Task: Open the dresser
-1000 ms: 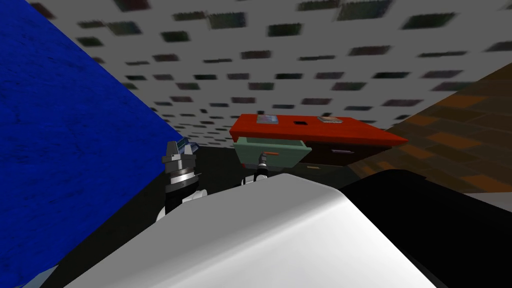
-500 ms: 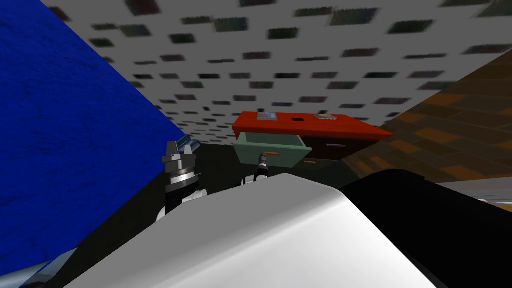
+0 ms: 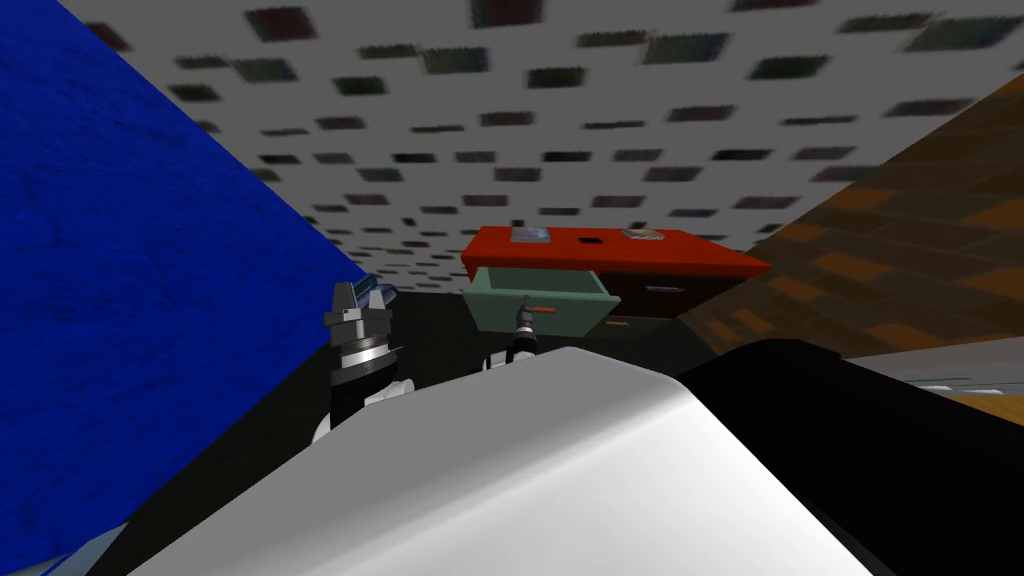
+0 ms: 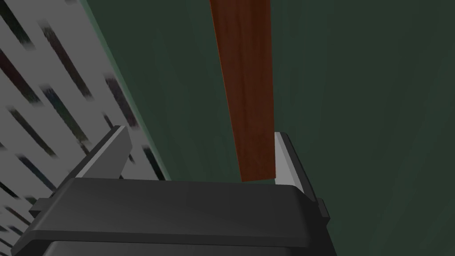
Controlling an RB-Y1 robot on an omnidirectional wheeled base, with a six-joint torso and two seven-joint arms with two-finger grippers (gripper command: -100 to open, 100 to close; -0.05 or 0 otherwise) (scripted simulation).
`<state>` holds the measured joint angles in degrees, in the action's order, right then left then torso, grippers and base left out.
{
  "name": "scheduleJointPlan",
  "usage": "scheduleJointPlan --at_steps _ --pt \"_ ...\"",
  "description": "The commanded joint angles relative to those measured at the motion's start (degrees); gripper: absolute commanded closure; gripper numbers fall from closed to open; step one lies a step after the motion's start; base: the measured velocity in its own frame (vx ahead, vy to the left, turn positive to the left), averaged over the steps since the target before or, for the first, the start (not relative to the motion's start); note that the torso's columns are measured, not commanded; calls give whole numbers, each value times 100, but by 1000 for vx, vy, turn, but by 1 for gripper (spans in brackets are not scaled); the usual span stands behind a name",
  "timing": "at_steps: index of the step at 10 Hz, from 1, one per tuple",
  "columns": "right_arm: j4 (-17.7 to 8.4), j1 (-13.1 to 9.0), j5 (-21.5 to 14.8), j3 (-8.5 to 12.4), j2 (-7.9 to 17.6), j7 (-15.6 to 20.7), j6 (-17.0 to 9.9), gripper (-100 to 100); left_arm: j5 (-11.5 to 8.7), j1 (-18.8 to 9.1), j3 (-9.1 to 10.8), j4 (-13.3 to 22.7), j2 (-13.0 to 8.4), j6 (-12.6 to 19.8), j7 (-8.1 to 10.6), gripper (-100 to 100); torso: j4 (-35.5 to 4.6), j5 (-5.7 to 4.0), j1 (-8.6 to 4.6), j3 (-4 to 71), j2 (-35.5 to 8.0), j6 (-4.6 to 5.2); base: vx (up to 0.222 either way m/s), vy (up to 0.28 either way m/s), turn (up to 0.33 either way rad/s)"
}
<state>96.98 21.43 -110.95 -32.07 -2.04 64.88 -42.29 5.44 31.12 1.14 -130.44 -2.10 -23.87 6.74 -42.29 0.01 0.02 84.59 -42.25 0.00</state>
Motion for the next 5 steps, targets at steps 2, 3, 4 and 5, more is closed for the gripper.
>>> scheduleJointPlan --at_steps 2,3,4,5 --pt "569 240 254 -184 -1 558 169 -100 0 0 0 0 0 0 0 0 -31 10 8 -16 -37 2 25 -1 -48" --pt "569 240 254 -184 -1 558 169 -100 0 0 0 0 0 0 0 0 -46 14 12 -22 -50 -1 17 -3 -11" --pt "730 310 325 -235 1 708 216 -100 0 0 0 0 0 0 0 0 -57 18 18 -28 -65 0 13 -1 -21" --pt "877 380 396 -285 3 858 263 -100 0 0 0 0 0 0 0 0 -69 22 20 -33 -77 3 18 0 -48"
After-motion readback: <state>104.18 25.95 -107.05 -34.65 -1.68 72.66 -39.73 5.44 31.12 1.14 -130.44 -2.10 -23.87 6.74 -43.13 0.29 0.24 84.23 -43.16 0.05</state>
